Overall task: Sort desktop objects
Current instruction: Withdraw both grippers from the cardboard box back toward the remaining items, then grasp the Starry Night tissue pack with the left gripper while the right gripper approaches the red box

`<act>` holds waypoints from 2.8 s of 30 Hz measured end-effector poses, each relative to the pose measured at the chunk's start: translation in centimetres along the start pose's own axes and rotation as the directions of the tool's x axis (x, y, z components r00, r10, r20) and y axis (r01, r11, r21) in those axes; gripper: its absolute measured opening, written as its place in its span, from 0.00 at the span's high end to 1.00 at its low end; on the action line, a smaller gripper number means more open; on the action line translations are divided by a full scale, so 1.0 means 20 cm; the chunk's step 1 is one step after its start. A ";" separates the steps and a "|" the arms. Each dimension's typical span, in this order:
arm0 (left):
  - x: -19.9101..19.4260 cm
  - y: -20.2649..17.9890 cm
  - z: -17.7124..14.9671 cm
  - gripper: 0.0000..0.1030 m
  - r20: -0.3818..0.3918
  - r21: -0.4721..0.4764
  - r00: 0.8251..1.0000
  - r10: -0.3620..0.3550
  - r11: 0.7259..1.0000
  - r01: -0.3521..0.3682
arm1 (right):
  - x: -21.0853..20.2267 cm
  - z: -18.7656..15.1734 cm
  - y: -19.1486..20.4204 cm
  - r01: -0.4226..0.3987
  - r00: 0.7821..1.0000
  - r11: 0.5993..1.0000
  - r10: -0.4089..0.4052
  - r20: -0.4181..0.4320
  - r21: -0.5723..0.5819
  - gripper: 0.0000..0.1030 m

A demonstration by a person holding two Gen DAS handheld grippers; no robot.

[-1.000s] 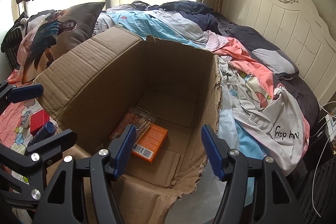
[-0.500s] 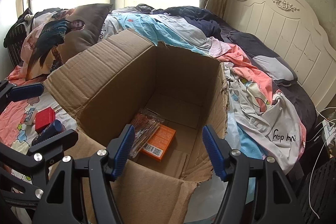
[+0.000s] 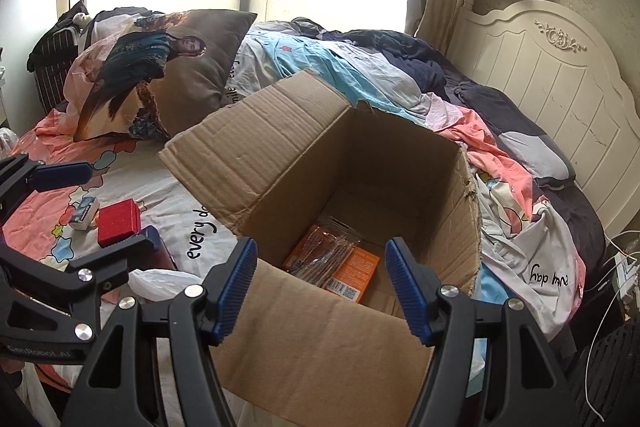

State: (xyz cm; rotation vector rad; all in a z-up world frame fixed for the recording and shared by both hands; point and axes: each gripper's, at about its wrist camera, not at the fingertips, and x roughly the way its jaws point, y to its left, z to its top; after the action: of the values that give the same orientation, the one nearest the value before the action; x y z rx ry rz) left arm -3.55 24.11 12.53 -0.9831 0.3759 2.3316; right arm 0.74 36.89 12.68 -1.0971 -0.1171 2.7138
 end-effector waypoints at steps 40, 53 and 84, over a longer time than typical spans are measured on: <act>-0.08 0.62 -0.46 0.08 -0.085 -0.201 0.991 0.099 0.973 -0.115 | 0.10 -0.07 0.71 -0.153 0.987 0.969 0.139 -0.085 -0.192 0.39; -0.06 0.76 -0.52 0.08 -0.112 -0.245 0.982 0.153 0.953 -0.177 | 0.20 -0.11 0.82 -0.197 0.976 0.961 0.173 -0.133 -0.192 0.39; 0.24 1.05 -0.54 0.08 -0.245 -0.264 0.940 0.236 0.917 -0.298 | 0.51 -0.02 1.03 -0.239 0.959 0.937 0.186 -0.214 -0.255 0.39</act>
State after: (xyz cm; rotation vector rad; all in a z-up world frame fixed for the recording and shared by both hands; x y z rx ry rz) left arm -12.95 4.35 2.42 -1.4080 0.2568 2.5920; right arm -9.53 19.07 2.37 -1.5211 -0.3817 2.8251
